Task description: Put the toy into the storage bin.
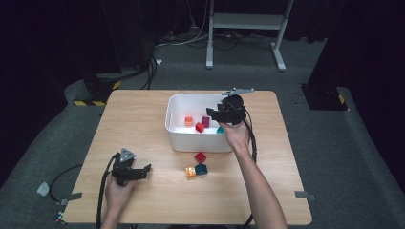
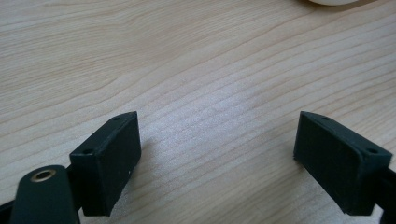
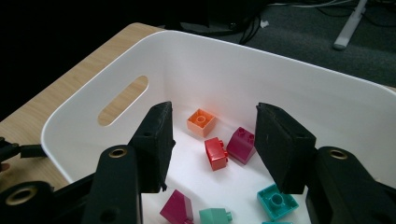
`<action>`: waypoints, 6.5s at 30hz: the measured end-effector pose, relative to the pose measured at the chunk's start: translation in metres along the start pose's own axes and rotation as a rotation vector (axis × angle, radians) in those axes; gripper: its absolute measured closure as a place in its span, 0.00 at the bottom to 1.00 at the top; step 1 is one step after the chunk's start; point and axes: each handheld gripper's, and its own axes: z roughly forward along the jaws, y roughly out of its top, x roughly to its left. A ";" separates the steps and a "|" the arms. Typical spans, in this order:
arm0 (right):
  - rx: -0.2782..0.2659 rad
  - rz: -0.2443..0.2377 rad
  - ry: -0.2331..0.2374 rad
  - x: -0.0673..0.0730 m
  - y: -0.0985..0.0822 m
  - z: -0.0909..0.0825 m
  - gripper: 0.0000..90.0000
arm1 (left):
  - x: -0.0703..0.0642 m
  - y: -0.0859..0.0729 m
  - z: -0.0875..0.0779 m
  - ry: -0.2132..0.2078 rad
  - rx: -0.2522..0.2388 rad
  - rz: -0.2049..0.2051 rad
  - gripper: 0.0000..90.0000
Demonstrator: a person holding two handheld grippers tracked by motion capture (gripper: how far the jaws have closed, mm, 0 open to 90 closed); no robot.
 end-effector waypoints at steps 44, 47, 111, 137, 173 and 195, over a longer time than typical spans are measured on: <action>-0.101 -0.096 0.052 0.033 -0.093 -0.065 0.56 | 0.000 0.001 0.000 -0.005 0.004 0.007 0.17; -0.098 -0.097 0.055 0.033 -0.103 -0.063 0.55 | 0.000 0.001 0.000 -0.005 0.003 0.007 0.17; 0.163 -0.082 -0.004 0.061 -0.183 0.035 0.46 | 0.000 0.000 0.000 -0.004 0.002 0.003 0.16; 0.146 -0.141 -0.043 0.058 -0.188 0.028 0.53 | 0.000 0.000 0.000 -0.004 0.003 0.006 0.17; -0.097 -0.144 0.119 0.045 -0.102 -0.078 0.53 | 0.000 0.000 0.000 -0.005 0.003 0.005 0.16; -0.180 -0.063 0.020 0.023 -0.027 -0.063 0.53 | 0.002 0.001 0.001 0.007 0.002 -0.008 0.17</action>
